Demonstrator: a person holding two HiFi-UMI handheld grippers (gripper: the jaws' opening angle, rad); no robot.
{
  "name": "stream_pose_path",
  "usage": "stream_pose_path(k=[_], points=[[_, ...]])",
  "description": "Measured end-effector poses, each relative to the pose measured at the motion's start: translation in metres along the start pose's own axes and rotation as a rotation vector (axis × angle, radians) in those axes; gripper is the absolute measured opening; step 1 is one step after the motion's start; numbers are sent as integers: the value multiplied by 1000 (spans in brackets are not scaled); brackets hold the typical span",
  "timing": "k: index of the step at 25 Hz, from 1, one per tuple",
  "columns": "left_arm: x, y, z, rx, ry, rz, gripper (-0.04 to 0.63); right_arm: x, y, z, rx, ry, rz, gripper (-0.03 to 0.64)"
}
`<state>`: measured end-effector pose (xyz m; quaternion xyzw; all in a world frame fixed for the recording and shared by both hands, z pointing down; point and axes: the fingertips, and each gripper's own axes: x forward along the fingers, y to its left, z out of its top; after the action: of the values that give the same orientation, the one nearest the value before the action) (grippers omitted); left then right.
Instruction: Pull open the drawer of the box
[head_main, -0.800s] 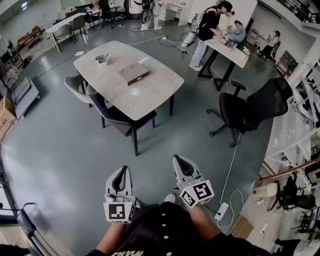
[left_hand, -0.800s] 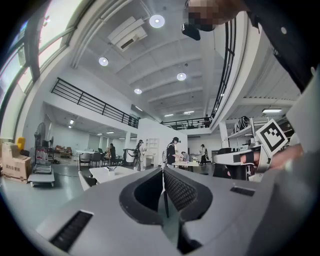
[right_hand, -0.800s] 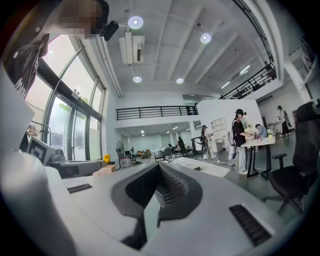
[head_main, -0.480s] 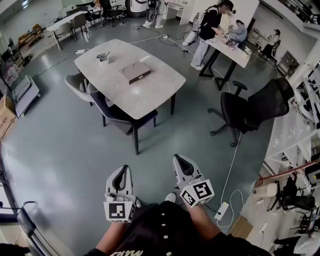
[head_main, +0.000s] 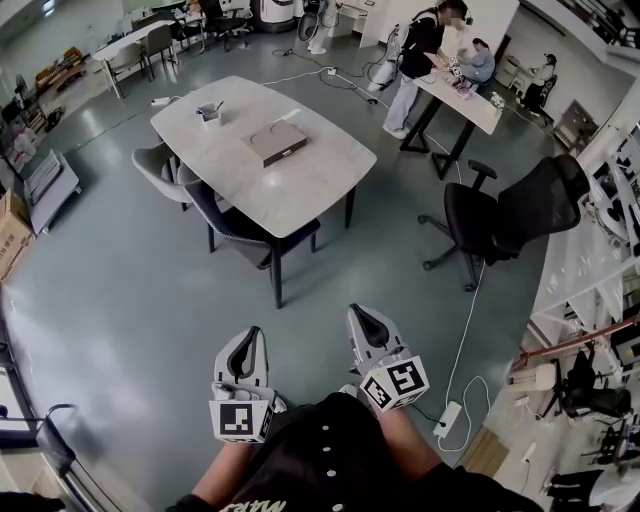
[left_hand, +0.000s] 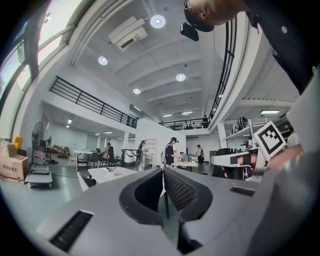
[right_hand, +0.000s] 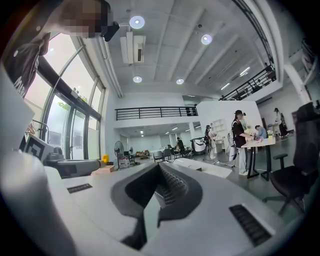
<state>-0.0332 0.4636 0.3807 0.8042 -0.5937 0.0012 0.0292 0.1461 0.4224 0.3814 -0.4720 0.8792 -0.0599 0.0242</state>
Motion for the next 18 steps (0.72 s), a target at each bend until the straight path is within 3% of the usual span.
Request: stream_pose_path(k=[9,18], points=[[-9,25,-9,18,4,-37,18,16,19,-18,39,-3,-22,-3],[49,41,-22,-2,37,-2,17,74,-26,-25,39,21,-16,-3]])
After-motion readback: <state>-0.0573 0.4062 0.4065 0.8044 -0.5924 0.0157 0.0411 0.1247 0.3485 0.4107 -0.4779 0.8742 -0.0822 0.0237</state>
